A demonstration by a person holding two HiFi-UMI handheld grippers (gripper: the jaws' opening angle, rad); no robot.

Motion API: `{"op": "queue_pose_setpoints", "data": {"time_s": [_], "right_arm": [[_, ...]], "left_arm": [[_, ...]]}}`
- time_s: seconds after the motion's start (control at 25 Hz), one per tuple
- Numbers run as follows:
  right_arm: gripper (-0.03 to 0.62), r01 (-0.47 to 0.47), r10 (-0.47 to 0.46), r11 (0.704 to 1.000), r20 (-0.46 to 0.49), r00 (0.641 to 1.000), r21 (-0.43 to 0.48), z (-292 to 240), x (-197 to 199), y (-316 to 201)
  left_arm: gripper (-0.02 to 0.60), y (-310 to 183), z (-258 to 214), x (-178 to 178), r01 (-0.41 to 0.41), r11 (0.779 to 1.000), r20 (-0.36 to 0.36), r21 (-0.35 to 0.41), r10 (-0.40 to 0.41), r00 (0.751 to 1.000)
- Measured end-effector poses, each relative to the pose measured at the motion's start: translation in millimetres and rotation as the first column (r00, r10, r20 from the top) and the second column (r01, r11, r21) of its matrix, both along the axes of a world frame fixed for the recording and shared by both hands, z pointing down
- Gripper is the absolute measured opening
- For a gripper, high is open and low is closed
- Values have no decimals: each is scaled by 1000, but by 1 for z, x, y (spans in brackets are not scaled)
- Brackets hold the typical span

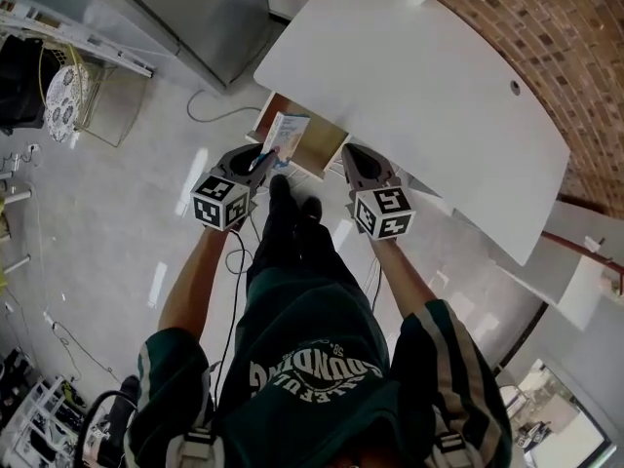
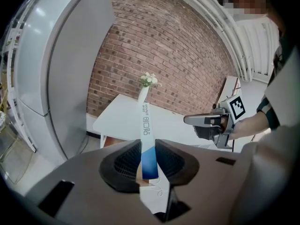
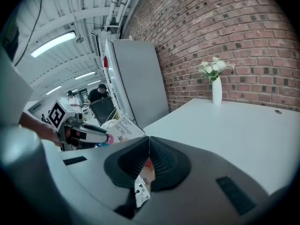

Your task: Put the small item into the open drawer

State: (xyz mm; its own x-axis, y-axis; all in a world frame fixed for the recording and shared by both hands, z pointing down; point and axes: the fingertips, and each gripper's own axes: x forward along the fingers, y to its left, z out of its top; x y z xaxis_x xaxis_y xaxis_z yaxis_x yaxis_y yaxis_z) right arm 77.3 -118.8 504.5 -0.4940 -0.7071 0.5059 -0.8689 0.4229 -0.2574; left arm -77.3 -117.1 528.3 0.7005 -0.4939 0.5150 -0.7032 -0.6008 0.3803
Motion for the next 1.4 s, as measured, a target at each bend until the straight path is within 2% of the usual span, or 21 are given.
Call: {"op": "queue_pose_setpoints", "data": {"time_s": [0.32, 0.88, 1.16, 1.4], "right_arm": [[25, -9, 8, 998, -14, 1000, -70, 38, -5, 9], [25, -3, -2, 992, -38, 999, -122, 94, -18, 7], [25, -5, 1, 988, -30, 1000, -156, 117, -18, 20], [25, -17, 13, 983, -21, 1000, -182, 134, -18, 28]], "left_arm": [[100, 2, 46, 4, -42, 998, 29, -37, 43, 999], [100, -11, 118, 7, -78, 995, 101, -55, 83, 991], [100, -22, 153, 25, -128, 990, 186, -61, 137, 973], [100, -27, 185, 45, -131, 988, 192, -85, 145, 971]]}}
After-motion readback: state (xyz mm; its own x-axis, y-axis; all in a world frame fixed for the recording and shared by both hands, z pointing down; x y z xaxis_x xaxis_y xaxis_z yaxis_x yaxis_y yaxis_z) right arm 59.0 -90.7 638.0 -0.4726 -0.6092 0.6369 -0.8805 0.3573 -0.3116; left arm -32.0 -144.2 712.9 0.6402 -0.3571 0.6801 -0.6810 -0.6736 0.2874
